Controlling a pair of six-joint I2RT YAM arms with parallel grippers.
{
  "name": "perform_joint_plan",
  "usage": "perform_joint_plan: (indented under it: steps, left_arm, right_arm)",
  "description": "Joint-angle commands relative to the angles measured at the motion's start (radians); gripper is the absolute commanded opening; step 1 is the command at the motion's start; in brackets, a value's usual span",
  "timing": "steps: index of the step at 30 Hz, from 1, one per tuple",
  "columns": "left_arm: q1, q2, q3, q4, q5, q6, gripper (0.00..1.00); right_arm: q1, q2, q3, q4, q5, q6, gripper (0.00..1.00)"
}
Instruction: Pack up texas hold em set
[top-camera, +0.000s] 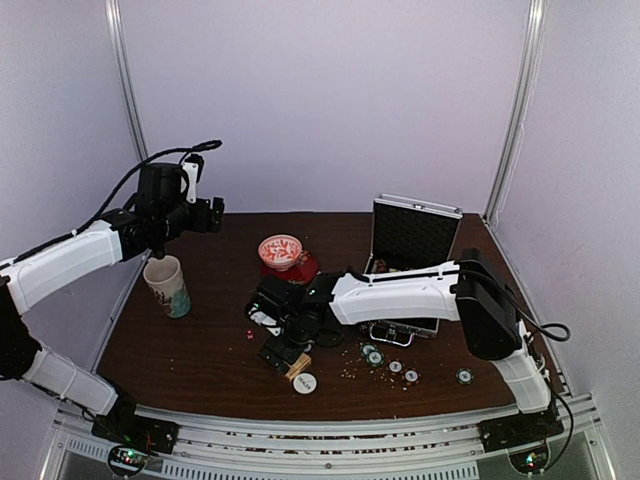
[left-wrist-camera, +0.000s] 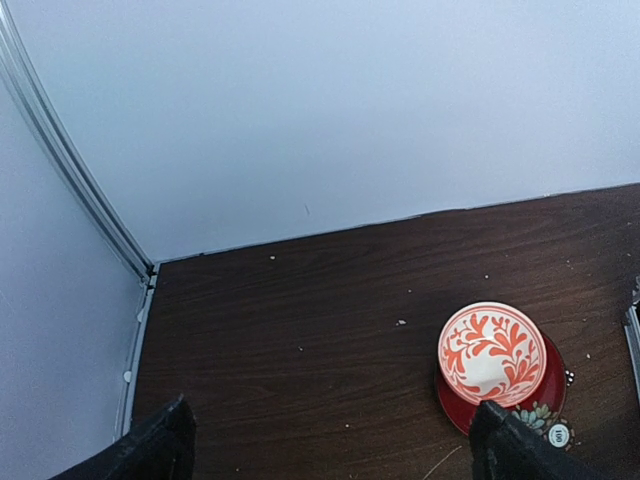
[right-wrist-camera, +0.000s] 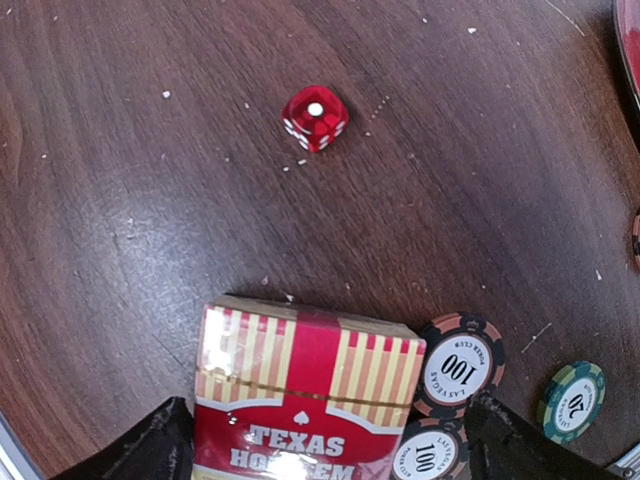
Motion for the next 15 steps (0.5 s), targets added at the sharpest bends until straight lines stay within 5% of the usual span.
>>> perform_joint_plan:
  steps: [1, 7, 12, 15]
  left_arm:
    - [0.006, -0.016, -0.006, 0.038, 0.007, -0.006, 0.97]
    - [0.007, -0.018, -0.008, 0.040, 0.010, -0.006, 0.97]
    - [0.009, -0.018, -0.008, 0.042, 0.009, -0.002, 0.97]
    - [0.014, -0.016, -0.008, 0.042, 0.012, -0.003, 0.97]
  right_arm:
    - [0.004, 0.024, 0.030, -0.021, 0.012, -0.002, 0.91]
    - [0.004, 0.032, 0.030, -0.027, -0.014, -0.010, 0.85]
    - [0.004, 0.024, 0.014, -0.043, -0.014, -0.011, 0.98]
    - [0.002, 0.012, -0.004, -0.047, -0.026, -0.012, 0.96]
